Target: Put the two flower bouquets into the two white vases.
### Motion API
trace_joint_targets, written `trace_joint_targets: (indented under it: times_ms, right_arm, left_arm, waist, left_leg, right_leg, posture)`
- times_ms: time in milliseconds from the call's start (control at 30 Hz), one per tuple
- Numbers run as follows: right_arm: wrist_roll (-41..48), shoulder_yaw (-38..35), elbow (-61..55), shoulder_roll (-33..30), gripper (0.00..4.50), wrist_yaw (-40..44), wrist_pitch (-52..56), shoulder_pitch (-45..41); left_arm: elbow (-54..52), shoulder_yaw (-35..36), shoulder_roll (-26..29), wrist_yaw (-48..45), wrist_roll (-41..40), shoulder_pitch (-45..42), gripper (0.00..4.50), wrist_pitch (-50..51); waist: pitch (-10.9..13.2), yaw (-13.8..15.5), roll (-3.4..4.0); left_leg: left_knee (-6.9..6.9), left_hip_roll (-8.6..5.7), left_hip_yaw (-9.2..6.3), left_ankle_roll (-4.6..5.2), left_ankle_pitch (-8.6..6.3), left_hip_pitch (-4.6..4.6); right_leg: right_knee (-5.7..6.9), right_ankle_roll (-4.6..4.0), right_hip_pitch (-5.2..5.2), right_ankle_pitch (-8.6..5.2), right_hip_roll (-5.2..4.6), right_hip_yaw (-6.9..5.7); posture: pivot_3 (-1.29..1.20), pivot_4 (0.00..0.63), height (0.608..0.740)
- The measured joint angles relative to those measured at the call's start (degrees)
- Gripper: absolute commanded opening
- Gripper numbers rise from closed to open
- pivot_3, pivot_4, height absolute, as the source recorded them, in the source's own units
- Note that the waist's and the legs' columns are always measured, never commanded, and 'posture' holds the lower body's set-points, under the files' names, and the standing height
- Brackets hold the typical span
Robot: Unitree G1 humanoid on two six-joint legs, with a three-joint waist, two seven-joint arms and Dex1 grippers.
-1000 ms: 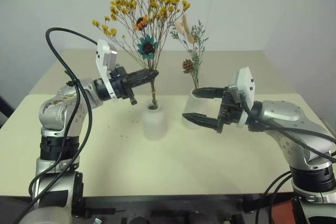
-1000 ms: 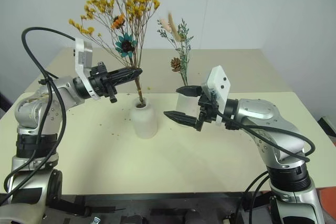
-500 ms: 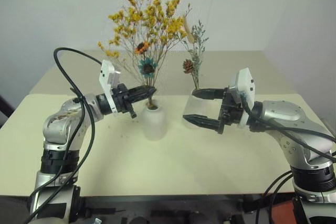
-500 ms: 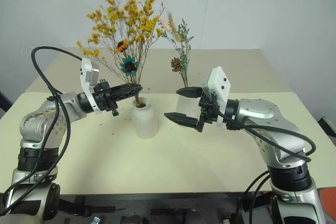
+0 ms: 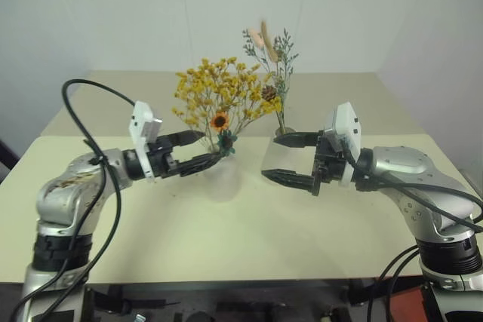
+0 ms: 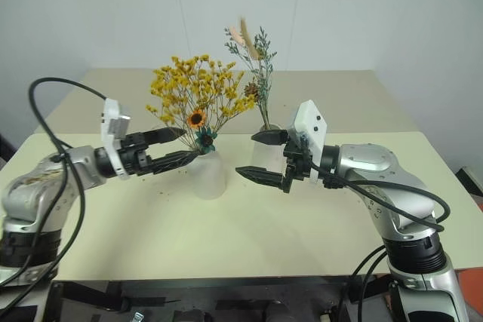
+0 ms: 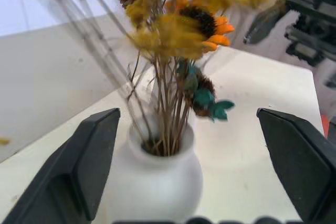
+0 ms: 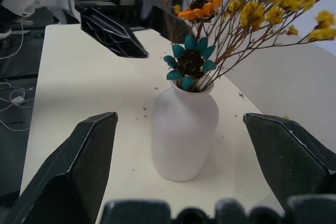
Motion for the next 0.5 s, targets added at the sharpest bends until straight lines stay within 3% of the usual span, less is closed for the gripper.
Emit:
trace_joint_targets:
  times_ms: [333,500]
  right_arm:
    - [-0.2,-0.3,0.2,-2.6,4.5,0.7,0.0,2.7]
    - [-0.5,-1.8,0.2,-5.4,4.5,1.4,-0.1,6.4]
  left_arm:
    - [-5.6,5.2,7.1,-4.9,-2.5,12.3,4.49,0.3]
    - [-7.9,5.1,7.6,-8.6,-2.7,15.3,4.49,-2.3]
  waist:
    - [0.0,0.2,0.0]
    - [0.0,0.4,0.0]
  left_leg:
    - [-0.03,0.02,0.03,0.0,0.0,0.02]
    - [-0.02,0.02,0.07,0.0,0.0,0.06]
  right_leg:
    - [-0.05,-0.01,0.03,-0.02,0.0,-0.02]
    - [-0.05,0.0,0.07,-0.02,-0.01,-0.01]
  posture:
    - [0.0,0.15,0.74]
    - [0.0,0.15,0.74]
